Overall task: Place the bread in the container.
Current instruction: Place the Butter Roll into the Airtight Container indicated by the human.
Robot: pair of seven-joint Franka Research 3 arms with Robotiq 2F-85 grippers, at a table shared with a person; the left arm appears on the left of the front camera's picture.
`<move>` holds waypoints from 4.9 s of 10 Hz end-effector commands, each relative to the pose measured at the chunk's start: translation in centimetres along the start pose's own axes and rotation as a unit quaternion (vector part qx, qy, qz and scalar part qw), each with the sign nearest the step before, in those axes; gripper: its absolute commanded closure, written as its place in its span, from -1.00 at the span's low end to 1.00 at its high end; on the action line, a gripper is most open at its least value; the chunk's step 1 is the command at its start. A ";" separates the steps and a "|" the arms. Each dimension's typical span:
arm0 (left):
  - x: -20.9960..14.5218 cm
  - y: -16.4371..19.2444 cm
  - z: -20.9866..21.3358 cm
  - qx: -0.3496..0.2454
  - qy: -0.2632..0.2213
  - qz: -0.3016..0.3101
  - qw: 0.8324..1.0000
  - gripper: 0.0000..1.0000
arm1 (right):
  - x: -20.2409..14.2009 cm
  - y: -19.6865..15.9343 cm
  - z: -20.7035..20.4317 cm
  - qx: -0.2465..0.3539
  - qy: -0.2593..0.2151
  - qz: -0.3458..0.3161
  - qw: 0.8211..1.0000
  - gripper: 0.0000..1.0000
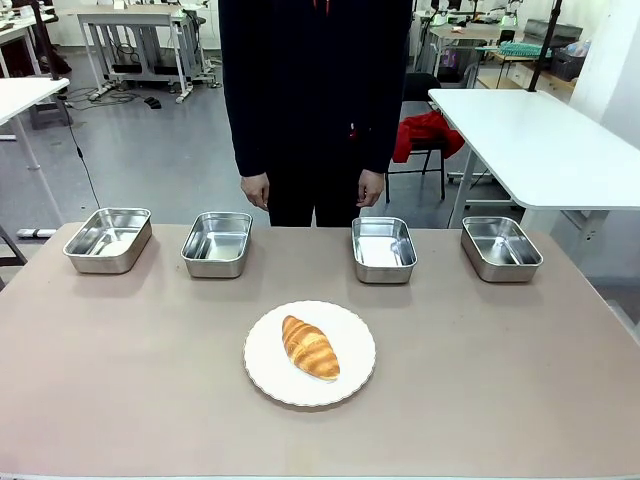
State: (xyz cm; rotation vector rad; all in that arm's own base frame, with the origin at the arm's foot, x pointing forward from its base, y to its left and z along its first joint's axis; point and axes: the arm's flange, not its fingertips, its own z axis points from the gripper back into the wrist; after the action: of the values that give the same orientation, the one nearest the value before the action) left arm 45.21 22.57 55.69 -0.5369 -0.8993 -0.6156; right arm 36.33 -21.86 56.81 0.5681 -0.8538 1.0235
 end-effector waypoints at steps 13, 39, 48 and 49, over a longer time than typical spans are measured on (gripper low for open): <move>0.1 0.0 -0.2 0.001 0.001 -0.001 1.000 -1.00 | -0.1 0.0 -0.1 0.002 0.001 -0.001 1.000 -1.00; 0.1 0.0 -0.2 0.001 0.001 -0.001 1.000 -1.00 | -0.1 0.0 -0.1 0.002 0.001 -0.001 1.000 -1.00; 0.1 0.0 -0.2 0.001 0.001 -0.001 1.000 -1.00 | -0.1 0.0 -0.1 0.002 0.001 -0.001 1.000 -1.00; 0.1 0.0 -0.2 0.001 0.001 -0.001 1.000 -1.00 | -0.1 0.0 -0.1 0.002 0.001 -0.001 1.000 -1.00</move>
State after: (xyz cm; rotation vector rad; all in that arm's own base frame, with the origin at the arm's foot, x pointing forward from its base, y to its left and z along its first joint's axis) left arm 45.45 22.37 55.52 -0.5314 -0.8911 -0.6190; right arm 36.46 -21.90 56.61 0.5765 -0.8461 1.0237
